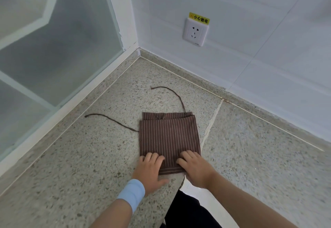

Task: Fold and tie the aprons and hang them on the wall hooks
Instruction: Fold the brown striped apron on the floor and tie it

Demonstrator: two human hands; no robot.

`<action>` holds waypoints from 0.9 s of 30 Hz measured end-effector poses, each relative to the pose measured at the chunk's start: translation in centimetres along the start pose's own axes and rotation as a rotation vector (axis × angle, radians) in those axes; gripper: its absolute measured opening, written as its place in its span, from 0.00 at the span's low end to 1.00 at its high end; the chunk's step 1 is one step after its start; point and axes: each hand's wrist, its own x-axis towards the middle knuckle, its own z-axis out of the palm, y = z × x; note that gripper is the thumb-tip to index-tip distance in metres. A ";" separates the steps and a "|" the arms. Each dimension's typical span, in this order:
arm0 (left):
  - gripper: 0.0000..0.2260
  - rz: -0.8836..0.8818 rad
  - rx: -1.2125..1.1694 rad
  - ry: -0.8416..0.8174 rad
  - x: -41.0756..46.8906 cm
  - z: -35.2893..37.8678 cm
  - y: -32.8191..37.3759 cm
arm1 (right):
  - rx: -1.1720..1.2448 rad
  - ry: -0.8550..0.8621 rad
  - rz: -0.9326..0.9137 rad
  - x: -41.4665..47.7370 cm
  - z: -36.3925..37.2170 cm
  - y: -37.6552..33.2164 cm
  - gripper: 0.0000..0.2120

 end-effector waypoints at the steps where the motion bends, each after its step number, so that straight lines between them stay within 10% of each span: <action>1: 0.35 -0.023 0.011 -0.064 -0.1 -0.4 0.0 | -0.023 -0.014 0.023 -0.1 0.0 0.1 0.17; 5: 0.38 -0.048 -0.005 -0.190 0.2 -2.4 -0.5 | -0.039 -0.113 0.148 0.3 -1.2 -0.2 0.16; 11: 0.15 0.040 -0.163 -0.179 0.5 -4.4 -3.1 | 0.059 -0.107 0.112 0.5 -6.4 0.7 0.11; 20: 0.14 -0.259 -0.492 -0.410 5.2 -8.7 -4.9 | 0.126 -0.117 0.149 3.0 -8.4 4.6 0.20; 27: 0.14 -0.431 -0.543 -0.113 9.0 -8.2 -5.6 | 0.109 -0.039 0.279 6.7 -7.8 7.6 0.17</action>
